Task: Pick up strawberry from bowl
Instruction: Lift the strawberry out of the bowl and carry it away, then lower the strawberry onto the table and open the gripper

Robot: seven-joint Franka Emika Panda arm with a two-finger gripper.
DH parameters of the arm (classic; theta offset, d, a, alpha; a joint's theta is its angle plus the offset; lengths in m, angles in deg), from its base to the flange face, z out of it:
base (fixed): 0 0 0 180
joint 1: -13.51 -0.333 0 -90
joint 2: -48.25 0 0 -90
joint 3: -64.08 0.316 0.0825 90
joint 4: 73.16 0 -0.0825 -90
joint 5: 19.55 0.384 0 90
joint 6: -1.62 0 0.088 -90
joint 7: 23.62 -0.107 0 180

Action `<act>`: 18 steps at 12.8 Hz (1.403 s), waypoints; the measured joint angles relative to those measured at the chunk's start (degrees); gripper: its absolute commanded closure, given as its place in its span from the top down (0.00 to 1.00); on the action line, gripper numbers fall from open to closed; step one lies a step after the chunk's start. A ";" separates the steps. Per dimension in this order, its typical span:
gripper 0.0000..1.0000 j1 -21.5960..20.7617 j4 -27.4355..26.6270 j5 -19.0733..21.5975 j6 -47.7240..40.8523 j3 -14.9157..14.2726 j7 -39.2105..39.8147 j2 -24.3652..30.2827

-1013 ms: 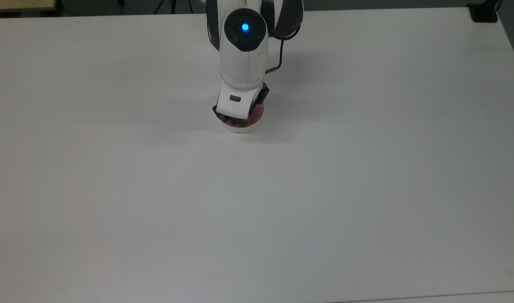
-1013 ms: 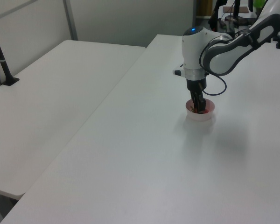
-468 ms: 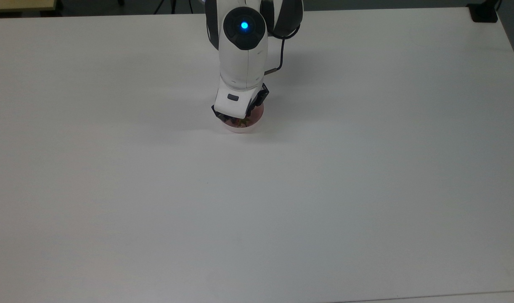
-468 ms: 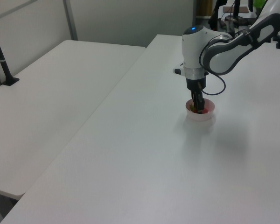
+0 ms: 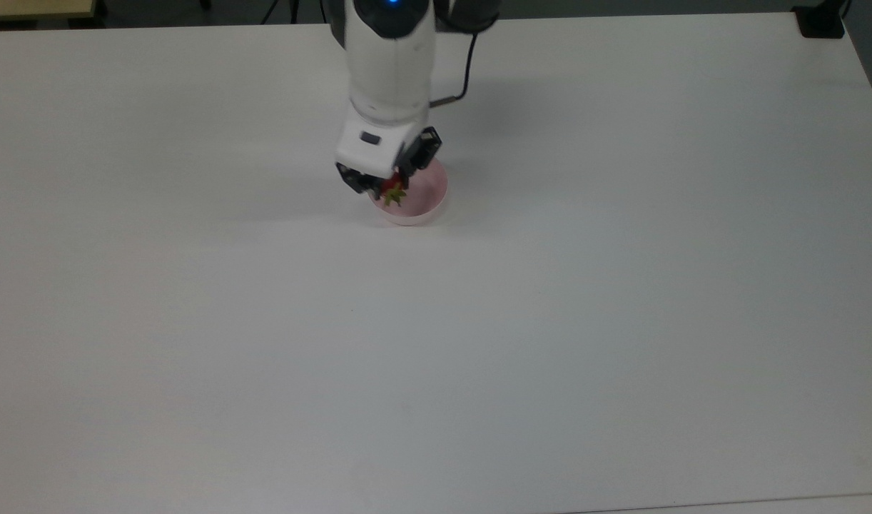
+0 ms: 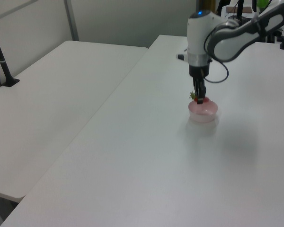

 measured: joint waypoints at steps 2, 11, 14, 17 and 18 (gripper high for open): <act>0.21 1.70 1.68 0.00 -2.96 -0.14 0.78 1.48; 0.24 11.87 -1.56 0.00 2.61 -14.26 21.36 2.68; 0.24 13.57 -3.85 0.00 6.54 -14.75 22.17 0.12; 0.69 13.41 -3.94 0.00 8.09 -14.72 22.16 -3.08; 1.00 13.39 -3.92 0.00 8.45 -14.71 22.14 -3.53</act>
